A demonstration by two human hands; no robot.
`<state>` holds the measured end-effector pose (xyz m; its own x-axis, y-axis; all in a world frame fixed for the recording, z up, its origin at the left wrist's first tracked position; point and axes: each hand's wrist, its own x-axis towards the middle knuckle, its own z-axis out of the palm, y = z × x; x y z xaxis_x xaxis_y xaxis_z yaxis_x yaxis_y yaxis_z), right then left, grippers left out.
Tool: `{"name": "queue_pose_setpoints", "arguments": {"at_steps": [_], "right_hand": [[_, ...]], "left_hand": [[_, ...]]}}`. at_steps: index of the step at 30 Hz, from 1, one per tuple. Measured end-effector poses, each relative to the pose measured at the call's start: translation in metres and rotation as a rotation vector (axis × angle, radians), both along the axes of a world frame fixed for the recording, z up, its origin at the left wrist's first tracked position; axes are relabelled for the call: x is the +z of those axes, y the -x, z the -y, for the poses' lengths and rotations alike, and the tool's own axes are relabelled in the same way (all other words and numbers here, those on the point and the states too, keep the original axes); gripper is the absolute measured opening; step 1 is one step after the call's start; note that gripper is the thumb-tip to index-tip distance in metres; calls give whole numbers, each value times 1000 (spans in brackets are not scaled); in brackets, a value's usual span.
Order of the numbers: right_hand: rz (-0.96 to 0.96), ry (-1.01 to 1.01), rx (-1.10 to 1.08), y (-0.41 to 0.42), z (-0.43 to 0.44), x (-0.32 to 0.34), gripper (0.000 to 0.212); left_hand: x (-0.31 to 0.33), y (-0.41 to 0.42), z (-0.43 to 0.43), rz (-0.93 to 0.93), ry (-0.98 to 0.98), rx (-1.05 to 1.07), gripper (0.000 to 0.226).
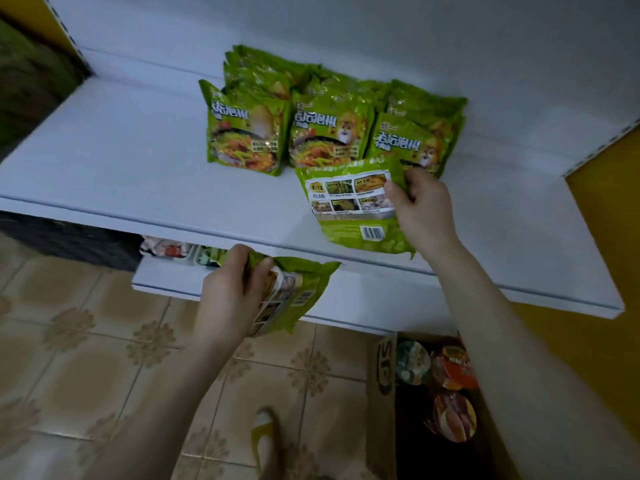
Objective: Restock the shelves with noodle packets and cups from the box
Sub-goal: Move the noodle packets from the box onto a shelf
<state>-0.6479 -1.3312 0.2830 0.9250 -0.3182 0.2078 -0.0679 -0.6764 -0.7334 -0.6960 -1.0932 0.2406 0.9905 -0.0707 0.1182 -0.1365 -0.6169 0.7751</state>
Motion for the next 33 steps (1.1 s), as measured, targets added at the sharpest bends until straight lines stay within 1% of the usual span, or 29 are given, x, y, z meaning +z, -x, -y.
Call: {"name": "queue_pose_setpoints", "arguments": {"at_steps": [4, 6, 9, 11, 13, 14, 15, 17, 20, 23, 25, 26, 27, 29, 30, 31, 32, 33], "right_hand": [[92, 138, 14, -47, -26, 0, 21], [56, 215, 46, -61, -40, -10, 23], [-76, 373, 112, -69, -63, -30, 26], [-139, 475, 131, -65, -82, -39, 24], [-88, 585, 175, -57, -99, -51, 16], [-57, 613, 210, -53, -105, -60, 16], [-58, 592, 251, -48, -110, -71, 17], [-148, 504, 360, -39, -116, -93, 15], [-201, 435, 428, -28, -112, -113, 18], [-313, 378, 496, -25, -103, -116, 32], [-384, 258, 582, -25, -97, -109, 43], [-387, 174, 586, -26, -93, -103, 44], [-363, 73, 532, -29, -89, -98, 43], [-311, -99, 292, -38, -76, -90, 33], [-292, -138, 177, -43, -68, -88, 29], [-283, -133, 104, -49, -60, -88, 28], [-285, -93, 84, -54, -54, -88, 27], [-292, -27, 114, -59, -51, -88, 26]], "left_hand": [[4, -34, -28, 41, -41, 62, 24], [6, -46, -39, 61, -51, 87, 24], [4, -55, -55, 47, -50, 145, 26], [0, -57, -65, 29, -57, 201, 27], [-5, -56, -72, 10, -58, 260, 28], [-7, -55, -75, 0, -56, 286, 29], [-9, -53, -76, -10, -57, 309, 29], [-10, -50, -77, -24, -61, 350, 27], [-10, -45, -76, -17, -69, 378, 21], [-16, -42, -74, -32, -93, 386, 27], [-22, -40, -70, -61, -91, 397, 29], [-24, -38, -67, -78, -86, 401, 29], [-25, -38, -64, -91, -83, 405, 29], [-26, -36, -59, -95, -82, 409, 28], [-26, -35, -57, -92, -86, 410, 27], [-26, -34, -55, -91, -92, 410, 27], [-26, -33, -53, -93, -99, 411, 26], [-26, -33, -52, -97, -103, 412, 26]]}}
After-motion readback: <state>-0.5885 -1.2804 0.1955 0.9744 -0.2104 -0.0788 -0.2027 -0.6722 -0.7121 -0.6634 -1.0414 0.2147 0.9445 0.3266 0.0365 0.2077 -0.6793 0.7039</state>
